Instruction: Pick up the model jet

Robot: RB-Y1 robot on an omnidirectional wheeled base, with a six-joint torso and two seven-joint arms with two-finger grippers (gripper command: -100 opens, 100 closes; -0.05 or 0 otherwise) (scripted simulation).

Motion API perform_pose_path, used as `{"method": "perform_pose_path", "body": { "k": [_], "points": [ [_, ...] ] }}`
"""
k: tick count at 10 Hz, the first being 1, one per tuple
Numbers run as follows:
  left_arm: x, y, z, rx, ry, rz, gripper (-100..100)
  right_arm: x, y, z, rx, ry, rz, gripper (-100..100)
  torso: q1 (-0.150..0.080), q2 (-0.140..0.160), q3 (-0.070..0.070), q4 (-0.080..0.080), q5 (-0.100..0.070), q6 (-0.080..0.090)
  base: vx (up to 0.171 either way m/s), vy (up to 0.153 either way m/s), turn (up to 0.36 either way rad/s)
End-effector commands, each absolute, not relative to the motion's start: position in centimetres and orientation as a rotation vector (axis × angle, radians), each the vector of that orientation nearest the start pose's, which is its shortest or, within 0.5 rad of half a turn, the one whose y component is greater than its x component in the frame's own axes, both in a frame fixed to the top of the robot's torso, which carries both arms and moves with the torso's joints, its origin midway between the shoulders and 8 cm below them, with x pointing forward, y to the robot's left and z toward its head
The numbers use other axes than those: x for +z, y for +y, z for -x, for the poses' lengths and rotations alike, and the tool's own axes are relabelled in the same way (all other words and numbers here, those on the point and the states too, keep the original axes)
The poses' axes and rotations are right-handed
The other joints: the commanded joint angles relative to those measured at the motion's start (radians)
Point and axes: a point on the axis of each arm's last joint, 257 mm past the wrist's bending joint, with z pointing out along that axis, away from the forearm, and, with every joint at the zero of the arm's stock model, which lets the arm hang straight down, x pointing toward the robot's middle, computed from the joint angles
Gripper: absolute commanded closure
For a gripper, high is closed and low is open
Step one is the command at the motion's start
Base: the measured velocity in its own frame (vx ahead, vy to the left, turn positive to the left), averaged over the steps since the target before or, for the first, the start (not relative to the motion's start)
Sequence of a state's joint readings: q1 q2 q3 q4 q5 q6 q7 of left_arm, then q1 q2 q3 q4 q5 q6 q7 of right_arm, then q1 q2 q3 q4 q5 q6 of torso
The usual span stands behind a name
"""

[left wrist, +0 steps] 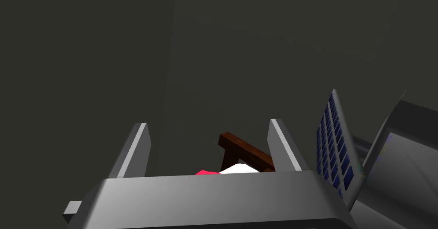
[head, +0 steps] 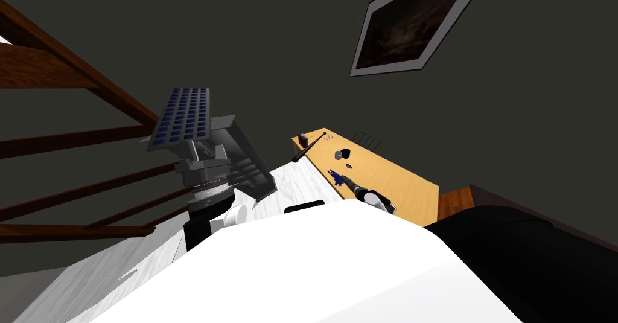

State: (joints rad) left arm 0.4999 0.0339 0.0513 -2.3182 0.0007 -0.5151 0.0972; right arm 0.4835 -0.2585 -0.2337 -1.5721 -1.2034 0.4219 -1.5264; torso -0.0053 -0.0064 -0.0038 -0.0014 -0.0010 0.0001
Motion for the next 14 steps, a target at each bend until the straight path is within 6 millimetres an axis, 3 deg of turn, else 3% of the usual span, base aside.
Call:
{"method": "perform_pose_path", "body": {
  "k": [1, 4, 5, 6, 7, 11, 12, 14],
  "points": [
    [4.5, 28.9, -33.1, -1.357, 0.577, 0.617, 0, -45.2, -40.1, -30.3, -1.069, 1.242, 2.166, -100, 0.000, 0.000, 0.000, 0.000, 0.000, 0.000, 0.073, -0.058, 0.021],
    [4.5, 28.9, -33.1, -1.357, 0.577, 0.617, 0, -47.4, -39.7, -28.5, -0.969, 1.319, 2.143, -100, 0.003, 0.003, 0.001, 0.001, 0.001, 0.000, 0.054, -0.035, 0.015],
    [4.5, 28.9, -33.1, -1.357, 0.577, 0.617, 0, -47.0, -39.9, -29.1, -0.993, 1.302, 2.145, -100, 0.003, 0.003, 0.002, 0.001, 0.001, 0.000, 0.018, -0.015, 0.004],
    [4.5, 28.9, -33.1, -1.357, 0.577, 0.617, 0, -47.1, -39.9, -29.0, -0.988, 1.304, 2.145, 0, 0.004, 0.005, 0.003, 0.001, 0.001, 0.000, 0.000, 0.000, 0.000],
    [4.5, 28.9, -33.1, -1.357, 0.577, 0.617, 0, -47.5, -40.3, -29.5, -0.996, 1.323, 2.138, -100, 0.005, 0.006, 0.003, 0.001, 0.001, 0.000, -0.012, -0.005, 0.108],
    [4.5, 28.9, -33.1, -1.357, 0.577, 0.617, 0, -48.2, -40.9, -30.2, -1.005, 1.353, 2.125, -100, 0.005, 0.009, 0.005, 0.002, 0.001, 0.000, -0.028, -0.006, 0.095],
    [4.5, 28.9, -33.1, -1.357, 0.577, 0.617, 0, -48.2, -41.0, -30.3, -1.007, 1.353, 2.125, 100, 0.005, 0.008, 0.005, 0.002, 0.001, 0.000, -0.004, -0.001, -0.012],
    [4.5, 28.9, -33.1, -1.357, 0.577, 0.617, 0, -48.3, -41.0, -30.2, -1.005, 1.355, 2.126, 100, 0.006, 0.007, 0.004, 0.002, 0.001, 0.000, 0.000, 0.000, 0.000]
  ]
}}
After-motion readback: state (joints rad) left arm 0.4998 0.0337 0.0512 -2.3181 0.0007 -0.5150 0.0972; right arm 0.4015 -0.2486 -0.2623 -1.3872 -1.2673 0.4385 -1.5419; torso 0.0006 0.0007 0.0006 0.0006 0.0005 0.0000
